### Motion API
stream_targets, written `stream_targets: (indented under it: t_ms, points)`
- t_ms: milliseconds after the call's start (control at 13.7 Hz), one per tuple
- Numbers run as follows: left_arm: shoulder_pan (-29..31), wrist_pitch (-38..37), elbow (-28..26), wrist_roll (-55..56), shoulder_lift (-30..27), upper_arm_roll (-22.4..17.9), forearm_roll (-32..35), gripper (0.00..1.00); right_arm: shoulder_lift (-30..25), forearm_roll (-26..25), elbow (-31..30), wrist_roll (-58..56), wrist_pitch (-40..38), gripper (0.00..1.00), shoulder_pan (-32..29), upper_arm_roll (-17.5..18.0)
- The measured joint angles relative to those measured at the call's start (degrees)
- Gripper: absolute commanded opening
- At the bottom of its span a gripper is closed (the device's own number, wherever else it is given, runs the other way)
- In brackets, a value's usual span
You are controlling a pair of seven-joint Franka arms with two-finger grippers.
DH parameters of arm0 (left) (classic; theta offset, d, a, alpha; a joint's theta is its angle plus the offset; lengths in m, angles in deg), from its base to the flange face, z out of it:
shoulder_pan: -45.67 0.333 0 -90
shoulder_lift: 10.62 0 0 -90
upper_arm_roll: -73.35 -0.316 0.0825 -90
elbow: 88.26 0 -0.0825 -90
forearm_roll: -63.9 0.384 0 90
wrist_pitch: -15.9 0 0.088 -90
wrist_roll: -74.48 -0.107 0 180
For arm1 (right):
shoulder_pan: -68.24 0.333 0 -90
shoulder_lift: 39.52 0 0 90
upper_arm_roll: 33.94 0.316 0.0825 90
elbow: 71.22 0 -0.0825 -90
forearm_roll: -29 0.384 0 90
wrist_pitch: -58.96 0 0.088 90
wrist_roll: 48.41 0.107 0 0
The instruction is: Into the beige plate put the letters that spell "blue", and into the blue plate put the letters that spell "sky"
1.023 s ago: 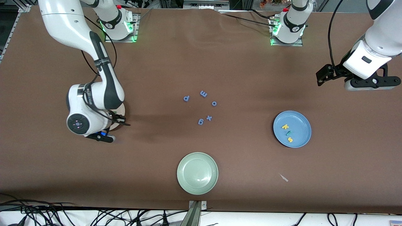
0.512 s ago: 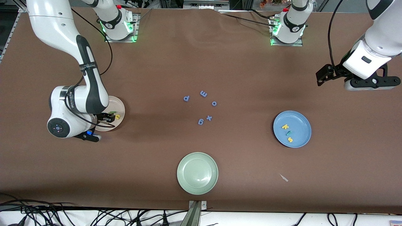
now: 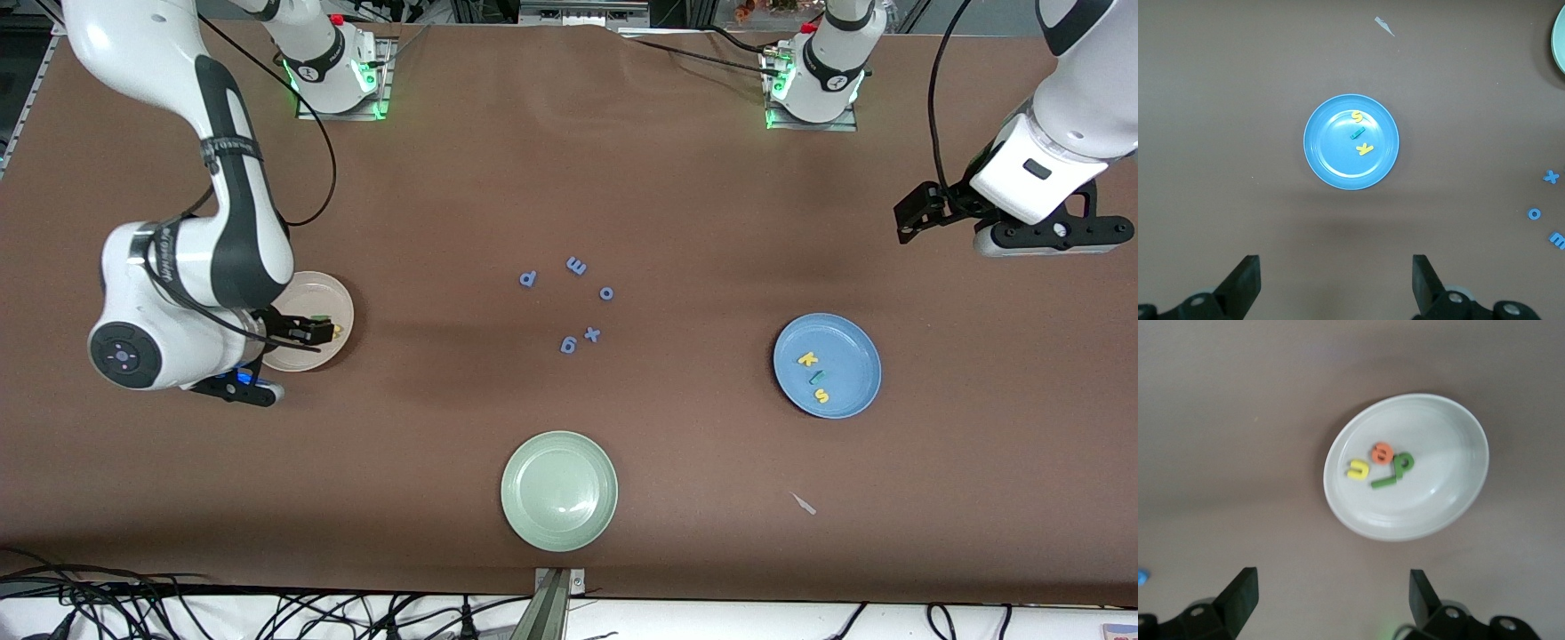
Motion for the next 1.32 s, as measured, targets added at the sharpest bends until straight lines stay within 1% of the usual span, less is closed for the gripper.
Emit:
stream_targets:
  t_ms: [73,219,439,512,585,731,877,950,1097,1316]
  points:
    - [0.0,0.0,0.0,0.0,0.0,0.0,0.0,1.0,-0.3,0.0,2.0,0.0,-2.4,1.0,0.0,0.0]
    - [0.0,0.0,0.0,0.0,0.0,0.0,0.0,1.0,-1.5,0.0,4.3,-0.2,-4.4,1.0,0.0,0.0]
    - [0.0,0.0,0.0,0.0,0.0,0.0,0.0,1.0,-5.4,-0.1,4.1,-0.2,-4.3,1.0,0.0,0.7]
    - [0.0,0.0,0.0,0.0,0.0,0.0,0.0,1.0,-7.7,-0.4,2.3,-0.2,-2.9,1.0,-0.3,1.4]
    - [0.0,0.0,0.0,0.0,0.0,0.0,0.0,1.0,-10.7,-1.3,-1.0,-0.4,0.0,1.0,-0.7,2.5]
    - [0.0,0.0,0.0,0.0,0.0,0.1,0.0,1.0,-17.1,-3.9,-8.9,-1.5,5.7,1.0,-3.3,6.2]
    - [0.0,0.0,0.0,0.0,0.0,0.1,0.0,1.0,-21.5,-5.9,-13.4,-3.1,7.1,1.0,-7.1,9.9]
    - [0.0,0.0,0.0,0.0,0.0,0.1,0.0,1.0,-22.9,-6.6,-14.4,-3.6,7.1,1.0,-8.6,10.7]
    - [0.0,0.0,0.0,0.0,0.0,0.1,0.0,1.0,-25.2,-8.1,-15.2,-6.8,6.8,1.0,-11.3,11.0]
    - [0.0,0.0,0.0,0.0,0.0,0.1,0.0,1.0,-27.7,-10.5,-15.4,-11.8,6.6,1.0,-13.1,11.0]
